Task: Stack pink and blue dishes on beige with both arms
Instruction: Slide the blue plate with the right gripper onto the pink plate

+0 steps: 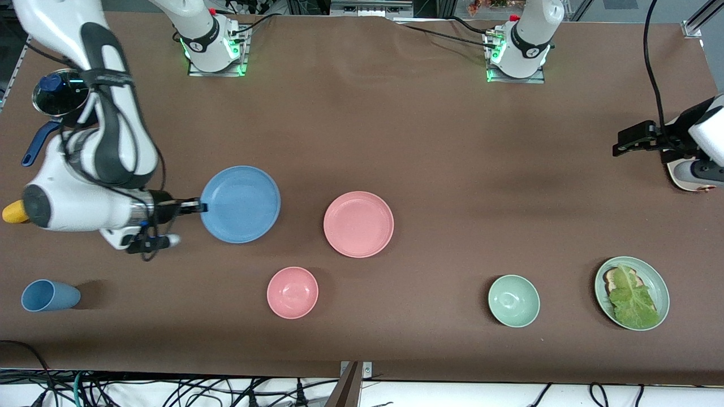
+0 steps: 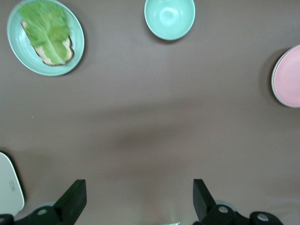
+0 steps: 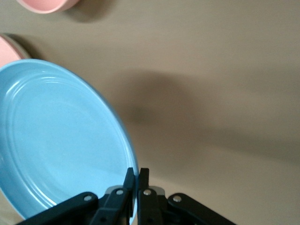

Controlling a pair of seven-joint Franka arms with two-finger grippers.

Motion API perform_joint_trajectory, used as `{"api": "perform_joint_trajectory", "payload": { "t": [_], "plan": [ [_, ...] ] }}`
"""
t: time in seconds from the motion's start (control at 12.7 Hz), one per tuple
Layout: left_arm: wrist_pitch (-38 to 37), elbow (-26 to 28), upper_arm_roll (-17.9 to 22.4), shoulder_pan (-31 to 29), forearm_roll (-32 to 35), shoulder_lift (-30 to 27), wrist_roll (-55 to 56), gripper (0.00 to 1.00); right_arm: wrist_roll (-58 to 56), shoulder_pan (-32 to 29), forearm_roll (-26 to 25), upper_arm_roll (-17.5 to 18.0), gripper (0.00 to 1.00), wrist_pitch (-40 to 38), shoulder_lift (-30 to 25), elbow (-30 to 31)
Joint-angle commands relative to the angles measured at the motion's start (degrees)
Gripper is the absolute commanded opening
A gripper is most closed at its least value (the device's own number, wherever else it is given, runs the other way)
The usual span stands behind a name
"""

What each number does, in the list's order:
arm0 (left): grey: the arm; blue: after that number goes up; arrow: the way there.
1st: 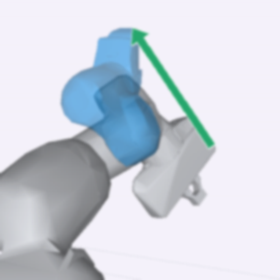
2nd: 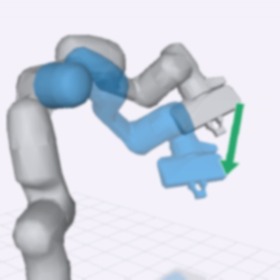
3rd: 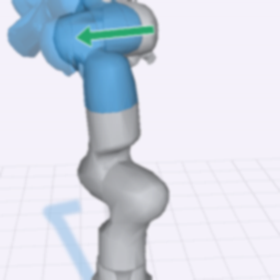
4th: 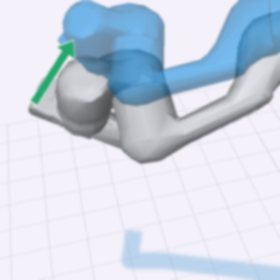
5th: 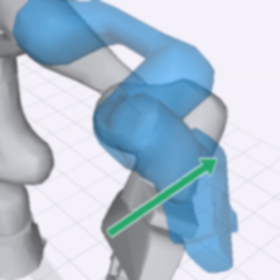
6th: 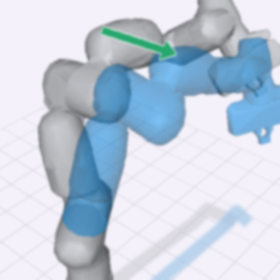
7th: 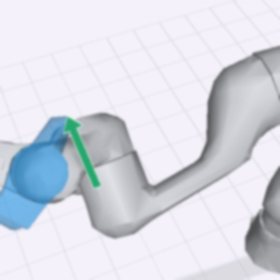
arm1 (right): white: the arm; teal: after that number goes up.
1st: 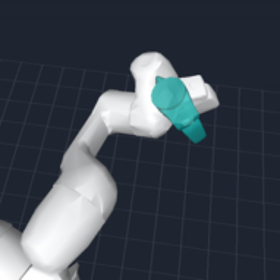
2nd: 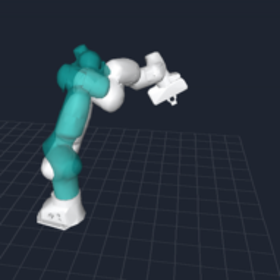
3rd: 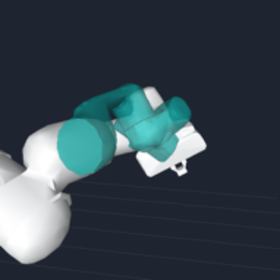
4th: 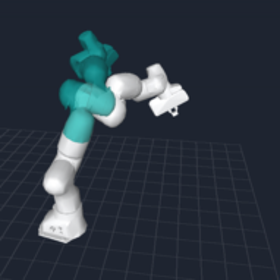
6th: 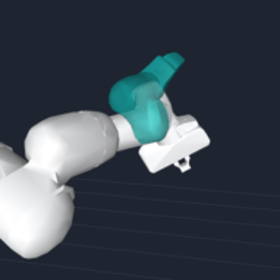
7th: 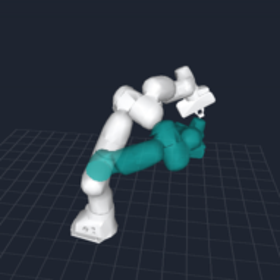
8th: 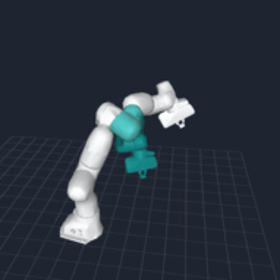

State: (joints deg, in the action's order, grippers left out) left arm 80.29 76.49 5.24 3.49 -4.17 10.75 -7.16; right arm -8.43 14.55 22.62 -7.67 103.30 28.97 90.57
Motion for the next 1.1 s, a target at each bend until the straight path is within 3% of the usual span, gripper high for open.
{"api": "perform_joint_trajectory", "payload": {
  "t": [0.0, 0.31, 0.63, 1.02],
  "plan": [
    [1.2, 3.0, -0.3, -0.2, 1.7, -2.6, -1.2, 1.00, 3.2, 7.0, 0.1, -0.6, 0.00, 3.1, 0.9, -1.8],
    [2.6, 4.6, -0.2, -0.8, 1.8, -4.0, -1.1, 1.00, 11.2, 14.8, 0.1, -0.6, 0.00, 12.6, 4.6, -2.8],
    [6.5, 12.4, -0.3, -1.1, 0.7, -8.2, -0.4, 1.00, 14.0, 18.8, -1.1, -0.7, 0.00, 20.6, 10.3, -6.1],
    [6.5, 12.2, -0.3, -0.9, -0.6, -8.2, 5.8, 1.00, 15.7, 20.8, -1.3, -0.7, 0.00, 23.8, 13.7, -7.6]
  ]
}}
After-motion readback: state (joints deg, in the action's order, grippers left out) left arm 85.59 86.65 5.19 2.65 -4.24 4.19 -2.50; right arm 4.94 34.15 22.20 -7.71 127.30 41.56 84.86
